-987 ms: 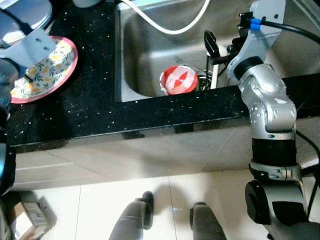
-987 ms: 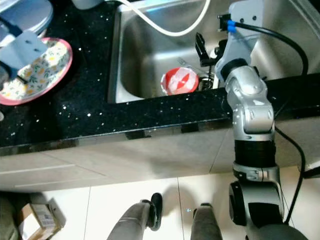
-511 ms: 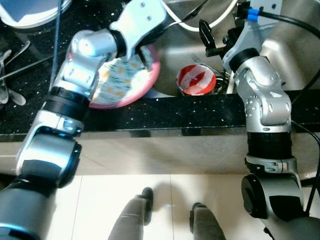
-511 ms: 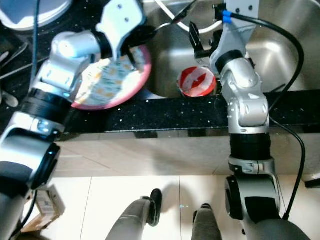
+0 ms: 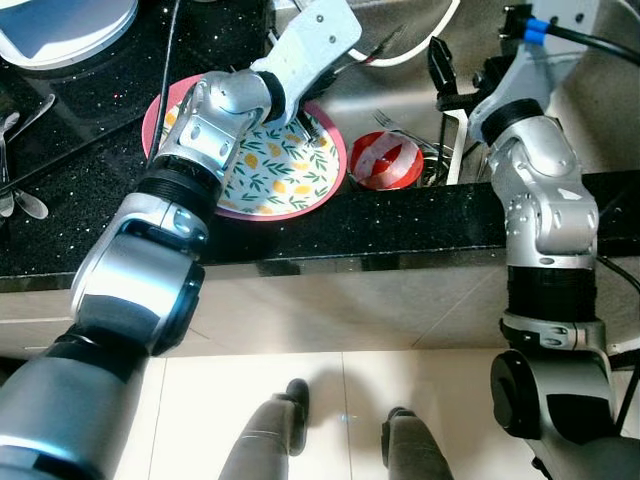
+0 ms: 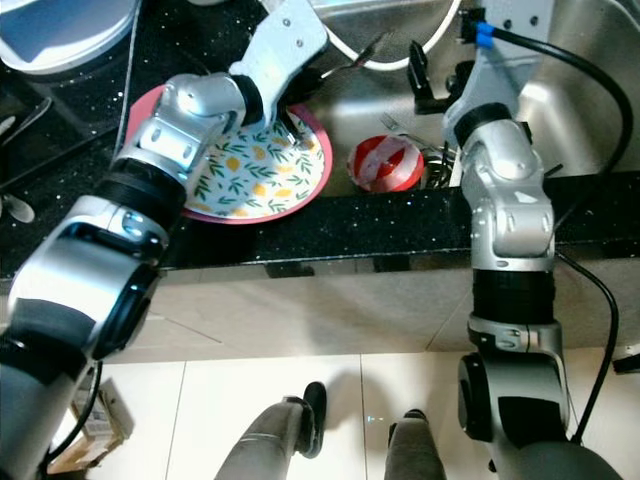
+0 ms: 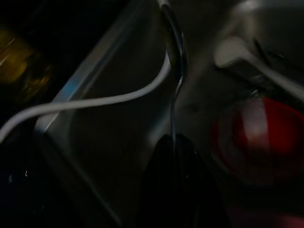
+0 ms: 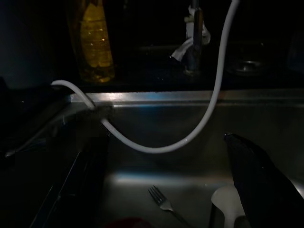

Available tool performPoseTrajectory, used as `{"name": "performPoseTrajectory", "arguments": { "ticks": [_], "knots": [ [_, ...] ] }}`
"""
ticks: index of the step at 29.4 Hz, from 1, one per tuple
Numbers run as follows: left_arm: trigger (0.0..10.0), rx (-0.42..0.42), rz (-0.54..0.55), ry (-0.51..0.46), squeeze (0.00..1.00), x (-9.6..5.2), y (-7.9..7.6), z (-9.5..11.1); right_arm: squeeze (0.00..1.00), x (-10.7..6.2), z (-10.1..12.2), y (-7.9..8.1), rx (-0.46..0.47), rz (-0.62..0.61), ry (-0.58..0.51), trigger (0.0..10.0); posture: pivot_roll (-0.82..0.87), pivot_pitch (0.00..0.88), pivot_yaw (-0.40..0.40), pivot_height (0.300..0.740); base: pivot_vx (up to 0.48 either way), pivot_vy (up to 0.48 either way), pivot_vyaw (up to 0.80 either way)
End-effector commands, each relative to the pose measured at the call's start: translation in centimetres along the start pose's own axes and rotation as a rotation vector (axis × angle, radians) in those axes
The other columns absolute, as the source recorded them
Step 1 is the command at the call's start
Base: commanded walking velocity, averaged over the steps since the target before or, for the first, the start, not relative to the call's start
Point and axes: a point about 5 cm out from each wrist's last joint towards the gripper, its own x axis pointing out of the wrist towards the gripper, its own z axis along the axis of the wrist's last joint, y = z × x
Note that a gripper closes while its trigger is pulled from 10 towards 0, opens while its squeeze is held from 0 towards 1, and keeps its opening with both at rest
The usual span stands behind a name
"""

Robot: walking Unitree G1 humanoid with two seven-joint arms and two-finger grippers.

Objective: Kitchen organization

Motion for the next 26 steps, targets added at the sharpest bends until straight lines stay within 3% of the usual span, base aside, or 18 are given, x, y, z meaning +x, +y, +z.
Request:
{"name": "performPoseTrajectory", "arguments": {
  "ticks": [1, 4, 5, 6, 8, 9, 14, 16, 19, 22, 23, 25, 26],
  "knots": [
    [10.0, -0.113, 0.049, 0.065, 0.00, -0.2, 0.3, -2.2, 0.00, 0.0, 0.0, 0.2, -0.004, 0.007, -0.013, 10.0, 0.08, 0.152, 0.174, 0.740, 0.000, 0.000, 0.00],
    [10.0, -0.304, 0.122, -0.079, 0.00, -0.4, 1.5, -0.7, 0.00, 0.2, 0.1, 0.4, 0.001, 0.010, -0.022, 10.0, 0.08, 0.145, 0.173, 0.740, 0.000, 0.000, 0.00],
    [10.0, -0.377, 0.145, -0.167, 0.00, -0.6, 2.2, 0.4, 0.00, 0.3, 0.1, 0.5, 0.002, 0.010, -0.024, 10.0, 0.07, 0.141, 0.174, 0.740, 0.000, 0.000, 0.00],
    [10.0, -0.377, 0.145, -0.167, 0.00, -0.6, 2.2, 0.4, 0.00, 0.3, 0.1, 0.5, 0.002, 0.010, -0.024, 10.0, 0.07, 0.141, 0.174, 0.740, 0.000, 0.000, 0.00],
    [10.0, -0.414, 0.191, -0.340, 0.00, -1.5, 4.0, 3.3, 0.00, 0.3, 0.3, 0.5, 0.003, 0.009, -0.030, 10.0, 0.07, 0.139, 0.174, 0.740, 0.000, 0.000, 0.00],
    [10.0, -0.403, 0.208, -0.408, 0.00, -2.0, 4.9, 4.8, 0.00, 0.3, 0.3, 0.4, 0.002, 0.007, -0.031, 10.0, 0.07, 0.137, 0.174, 0.740, 0.000, 0.000, 0.00],
    [10.0, -0.395, 0.235, -0.514, 0.00, -3.5, 6.8, 7.5, 0.00, 0.2, 0.2, 0.3, 0.002, 0.003, -0.031, 10.0, 0.08, 0.135, 0.171, 0.740, 0.000, 0.000, 0.00],
    [10.0, -0.378, 0.250, -0.565, 0.00, -4.7, 8.1, 9.0, 0.00, 0.3, 0.1, 0.4, 0.006, 0.004, -0.032, 10.0, 0.08, 0.135, 0.168, 0.740, 0.000, 0.000, 0.00],
    [10.0, -0.357, 0.270, -0.561, 0.00, -5.0, 8.5, 9.2, 0.00, 0.3, 0.1, 0.4, 0.008, 0.005, -0.033, 10.0, 0.09, 0.135, 0.165, 0.740, 0.000, 0.000, 0.00],
    [10.0, -0.210, 0.450, -0.472, 0.00, -6.2, 9.9, 8.2, 0.00, 0.4, 0.3, 0.9, 0.017, 0.035, -0.044, 10.0, 0.10, 0.136, 0.159, 0.740, 0.000, 0.000, 0.00],
    [10.0, -0.147, 0.523, -0.431, 0.00, -6.7, 10.3, 7.6, 0.00, 0.4, 0.6, 1.7, 0.029, 0.093, -0.059, 10.0, 0.10, 0.135, 0.157, 0.740, 0.000, 0.000, 0.00],
    [10.0, -0.109, 0.566, -0.407, 0.00, -7.0, 10.6, 7.2, 0.00, 0.4, 0.9, 2.3, 0.037, 0.135, -0.070, 10.0, 0.10, 0.135, 0.157, 0.740, 0.000, 0.000, 0.00],
    [10.0, -0.067, 0.639, -0.391, 0.00, -8.0, 11.2, 6.4, 0.00, 0.4, 1.5, 4.2, 0.064, 0.228, -0.094, 10.0, 0.10, 0.135, 0.157, 0.740, 0.000, 0.000, 0.00]
  ]
}}
